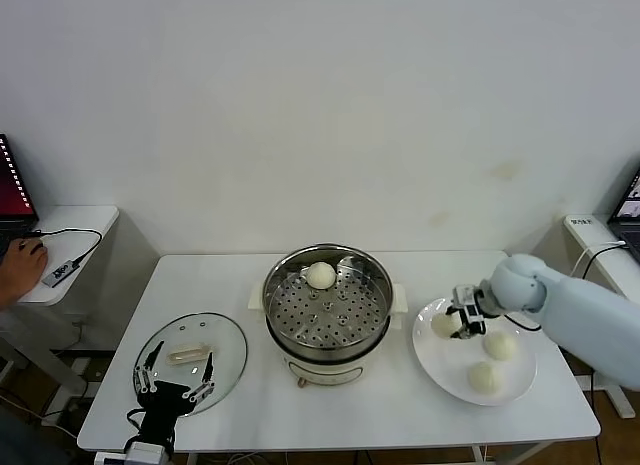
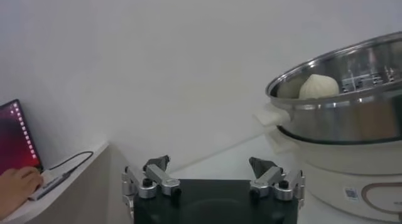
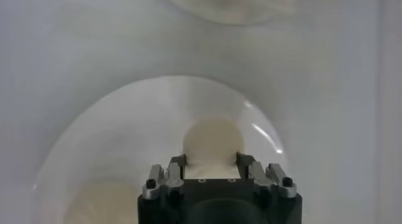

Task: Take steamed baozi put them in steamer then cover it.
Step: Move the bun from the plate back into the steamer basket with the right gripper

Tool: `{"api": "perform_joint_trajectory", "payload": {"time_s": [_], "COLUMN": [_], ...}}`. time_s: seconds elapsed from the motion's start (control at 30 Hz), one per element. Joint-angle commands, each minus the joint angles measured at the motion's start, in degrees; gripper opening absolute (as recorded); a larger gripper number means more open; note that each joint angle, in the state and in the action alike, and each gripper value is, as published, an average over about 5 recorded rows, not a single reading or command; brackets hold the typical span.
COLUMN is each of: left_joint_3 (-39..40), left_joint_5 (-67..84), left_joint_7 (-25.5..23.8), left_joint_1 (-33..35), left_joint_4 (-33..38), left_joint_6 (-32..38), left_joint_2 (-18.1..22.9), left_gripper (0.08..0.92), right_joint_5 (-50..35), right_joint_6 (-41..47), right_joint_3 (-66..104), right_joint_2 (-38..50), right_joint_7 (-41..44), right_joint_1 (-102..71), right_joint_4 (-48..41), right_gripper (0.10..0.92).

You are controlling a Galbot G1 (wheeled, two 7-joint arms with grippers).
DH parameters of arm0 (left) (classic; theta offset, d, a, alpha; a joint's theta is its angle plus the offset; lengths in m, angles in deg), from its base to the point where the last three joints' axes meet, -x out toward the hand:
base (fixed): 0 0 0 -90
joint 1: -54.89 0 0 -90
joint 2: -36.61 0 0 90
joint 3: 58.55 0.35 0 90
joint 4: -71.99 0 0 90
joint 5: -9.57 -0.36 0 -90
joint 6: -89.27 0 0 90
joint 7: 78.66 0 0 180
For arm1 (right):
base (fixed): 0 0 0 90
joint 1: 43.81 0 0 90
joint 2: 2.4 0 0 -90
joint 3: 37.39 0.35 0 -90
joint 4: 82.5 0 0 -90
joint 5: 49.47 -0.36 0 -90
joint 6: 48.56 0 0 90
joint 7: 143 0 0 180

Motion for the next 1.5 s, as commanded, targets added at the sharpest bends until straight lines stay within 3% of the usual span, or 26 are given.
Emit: {"api": "perform_joint_trajectory", "payload": {"time_s": [0.03,0.37,0.7,1.1,1.5], "left_joint_3": [0.1,0.5,-0.3,-1.0,-0.7], "left_joint_5": [0.0,-0.2,0.2,-0.2,-0.3], "left_joint_7": [0.0,-0.2,-0.1,0.1,0.2], "left_joint_1": [-0.2,-0.8,-1.7,-1.5,-1.3], "left_joint_4": [0.0,0.0,-0.6,-1.1,-1.4], "left_joint_6": [-0.1,-0.2,0.0,0.9,1.3], "left_joint_2": [-0.1,-0.8,-0.9,-0.1,0.1], "left_gripper": [0.823,0.823,0.823,0.823,0.823], "right_joint_5": [-7.1,-23.9,-38.1,-38.4,-36.5], "right_joint_6": [0.6,6.9,13.8,18.3,18.8], "right_joint_3": [-5.6,-20.2,-23.8,-24.0,-24.9], "right_joint_2": [1.6,-6.0,-21.6,-35.5,-39.4], "right_joint_7": [0.2,-1.6,-11.9,-15.6,-13.6], "right_joint_1": [17.0,39.4,35.8,25.5,23.4], "right_joint_4": [3.3,9.8,10.1,-0.7,-6.1], "right_gripper": [0.532,0.535,0.535,0.535,0.537]}}
